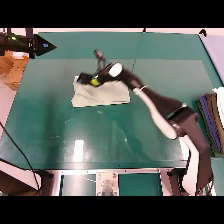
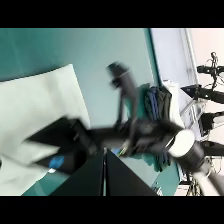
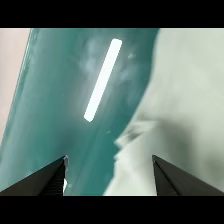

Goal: Fold the shirts.

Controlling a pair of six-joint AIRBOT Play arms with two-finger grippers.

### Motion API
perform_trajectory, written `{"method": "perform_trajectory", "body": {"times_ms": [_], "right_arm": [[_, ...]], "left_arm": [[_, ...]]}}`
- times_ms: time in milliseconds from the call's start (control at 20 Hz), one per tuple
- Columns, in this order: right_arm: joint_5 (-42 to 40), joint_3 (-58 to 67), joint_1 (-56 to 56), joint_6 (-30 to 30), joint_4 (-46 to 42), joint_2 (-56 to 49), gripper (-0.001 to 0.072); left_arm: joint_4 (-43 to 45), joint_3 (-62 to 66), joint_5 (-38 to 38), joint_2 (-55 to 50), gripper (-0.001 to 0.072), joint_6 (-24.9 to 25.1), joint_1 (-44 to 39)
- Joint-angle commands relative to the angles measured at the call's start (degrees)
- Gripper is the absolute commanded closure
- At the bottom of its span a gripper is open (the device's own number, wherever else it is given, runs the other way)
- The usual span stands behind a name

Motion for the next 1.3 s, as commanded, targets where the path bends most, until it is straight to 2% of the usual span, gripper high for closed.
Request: {"method": "perform_trajectory", "body": {"times_ms": [0, 200, 350, 550, 850, 900, 950, 1050, 1100, 1250], "right_arm": [[9.5, 0.2, -10.9, -0.9, -4.3, 6.3, 0.0121], [18.3, -1.9, -24.9, 3.2, -4.3, 7.5, 0.0121], [18.6, -9.2, -29.0, 3.0, -4.3, 7.1, 0.0121], [18.4, -15.2, -29.2, 2.5, -2.5, 4.5, 0.0121], [17.1, -15.5, -22.4, 1.0, 5.5, -1.8, 0.0134], [16.8, -15.5, -21.4, 0.9, 6.5, -2.5, 0.0214], [16.7, -15.5, -20.6, -0.8, 7.8, -2.9, 0.0387], [17.3, -14.7, -20.3, -2.9, 11.5, -2.8, 0.0634], [17.8, -13.4, -20.6, -3.4, 12.0, -2.5, 0.0696], [17.8, -8.1, -21.9, -3.3, 11.6, 1.4, 0.0697]], "left_arm": [[0.1, -0.5, 0.2, 0.1, 0.0678, 1.3, 0.3], [0.0, -0.5, 1.0, 0.1, 0.0678, 1.2, 0.3], [-0.1, -0.5, 0.9, 0.1, 0.0678, 1.2, 0.3], [-0.1, -0.5, 0.8, 0.1, 0.0678, 1.2, 0.3], [-0.1, -0.5, 0.8, 0.1, 0.0678, 1.2, 0.3], [-0.1, -0.5, 0.8, 0.1, 0.0678, 1.2, 0.3], [-0.1, -0.5, 0.8, 0.1, 0.0678, 1.2, 0.3], [-0.1, -0.5, 0.5, 0.1, 0.0678, 1.2, 0.3], [-0.1, -0.5, 0.3, 0.1, 0.0678, 1.2, 0.3], [-0.1, -0.5, 0.2, 0.1, 0.0678, 1.2, 0.3]]}}
